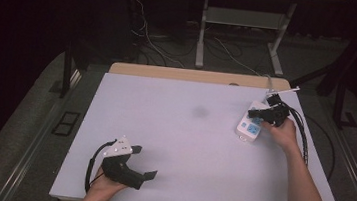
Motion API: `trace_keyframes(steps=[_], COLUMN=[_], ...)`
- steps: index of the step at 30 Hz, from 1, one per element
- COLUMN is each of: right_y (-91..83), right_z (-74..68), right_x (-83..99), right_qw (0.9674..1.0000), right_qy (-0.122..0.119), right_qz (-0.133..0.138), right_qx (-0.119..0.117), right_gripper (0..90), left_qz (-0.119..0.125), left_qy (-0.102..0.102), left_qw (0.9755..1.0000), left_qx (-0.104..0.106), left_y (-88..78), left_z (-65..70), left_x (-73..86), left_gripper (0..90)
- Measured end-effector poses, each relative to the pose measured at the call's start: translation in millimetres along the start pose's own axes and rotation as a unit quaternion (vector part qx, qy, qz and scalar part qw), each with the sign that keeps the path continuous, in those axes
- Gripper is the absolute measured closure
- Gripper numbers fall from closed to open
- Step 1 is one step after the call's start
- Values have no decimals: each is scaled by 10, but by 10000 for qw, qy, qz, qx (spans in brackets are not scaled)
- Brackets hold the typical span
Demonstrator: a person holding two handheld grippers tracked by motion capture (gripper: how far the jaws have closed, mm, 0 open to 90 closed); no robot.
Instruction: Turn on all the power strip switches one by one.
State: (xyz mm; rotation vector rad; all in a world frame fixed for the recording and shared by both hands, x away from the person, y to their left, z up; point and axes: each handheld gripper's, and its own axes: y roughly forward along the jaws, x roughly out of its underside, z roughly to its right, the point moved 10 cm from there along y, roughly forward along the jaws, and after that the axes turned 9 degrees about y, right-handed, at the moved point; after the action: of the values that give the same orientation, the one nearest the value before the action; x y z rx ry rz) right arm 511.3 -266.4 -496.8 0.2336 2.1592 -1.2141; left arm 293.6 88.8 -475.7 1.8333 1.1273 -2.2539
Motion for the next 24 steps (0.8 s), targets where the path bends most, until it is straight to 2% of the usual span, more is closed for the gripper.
trace_keyframes(steps=[7,24], right_y=[4,12], right_z=[-7,-4], right_x=[2,8], right_qw=[9999,9999], right_qy=[-75,-28], right_qz=[13,61], right_qx=[92,98], right_gripper=[900,900], left_qz=[-12,-34], left_qy=[16,11], left_qw=[10000,10000], left_qx=[-1,1], left_y=[0,10], left_z=[8,18], left_x=[2,14], left_gripper=[0,0])
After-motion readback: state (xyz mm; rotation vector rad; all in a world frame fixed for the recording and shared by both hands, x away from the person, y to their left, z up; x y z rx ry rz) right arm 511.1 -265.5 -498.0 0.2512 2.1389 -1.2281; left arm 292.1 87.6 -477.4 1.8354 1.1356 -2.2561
